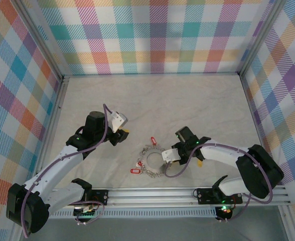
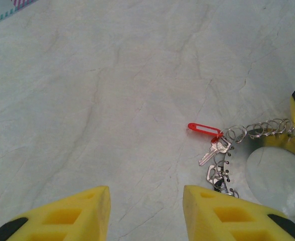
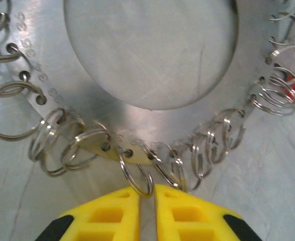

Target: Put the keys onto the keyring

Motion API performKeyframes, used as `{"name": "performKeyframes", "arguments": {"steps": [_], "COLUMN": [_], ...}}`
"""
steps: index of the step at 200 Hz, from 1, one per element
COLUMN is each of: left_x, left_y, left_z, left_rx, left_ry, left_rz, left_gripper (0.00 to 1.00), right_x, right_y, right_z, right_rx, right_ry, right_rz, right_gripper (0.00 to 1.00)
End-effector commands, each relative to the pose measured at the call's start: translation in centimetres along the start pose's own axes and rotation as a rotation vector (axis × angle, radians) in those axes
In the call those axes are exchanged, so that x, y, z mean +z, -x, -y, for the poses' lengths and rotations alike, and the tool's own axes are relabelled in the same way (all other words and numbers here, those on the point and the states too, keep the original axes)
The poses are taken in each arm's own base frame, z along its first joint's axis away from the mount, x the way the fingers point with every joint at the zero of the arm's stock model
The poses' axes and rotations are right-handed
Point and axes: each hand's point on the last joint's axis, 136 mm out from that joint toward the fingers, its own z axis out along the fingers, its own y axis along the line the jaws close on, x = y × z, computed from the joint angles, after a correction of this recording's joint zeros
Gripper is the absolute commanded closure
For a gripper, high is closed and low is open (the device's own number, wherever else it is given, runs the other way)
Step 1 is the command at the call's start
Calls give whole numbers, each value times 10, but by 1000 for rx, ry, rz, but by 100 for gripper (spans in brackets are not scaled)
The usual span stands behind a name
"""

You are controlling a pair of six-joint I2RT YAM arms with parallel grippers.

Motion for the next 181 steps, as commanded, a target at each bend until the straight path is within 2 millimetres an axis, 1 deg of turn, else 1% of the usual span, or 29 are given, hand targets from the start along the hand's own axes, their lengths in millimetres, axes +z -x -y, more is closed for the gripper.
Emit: {"name": "performKeyframes", "arguments": {"steps": [1,17,42,80,130,153,170,181], "left_x": [1,1,1,2,3,3,3,3], "left_y": [-1,-1,-2,-3,-4,-5,-5,-6], "left_z": [-4,-3,-4,-3,-3,-4,-4,-4], "left_rx": [-9,-8,-8,-7,-5,-5,-2,-2], "left_ry": [12,11,12,11,9,10,11,13], "left_rz": [6,5,1,-5,-10,-14,-13,-15], "left_gripper": [58,58,58,58,58,59,59,59], "right_x": [-9,-9,-8,-9,-8,-4,-2,0], "right_y": [11,12,13,10,13,13,13,13], "right_z": [7,6,0,-6,-12,-6,-2,0], "right_rx": [-1,20,21,-42,-93,-98,-101,-101], "right_ry": [-21,-25,3,26,44,22,11,4], "right_rz": [53,68,85,68,86,79,79,77], "right_gripper": [87,87,85,80,79,79,76,76]}}
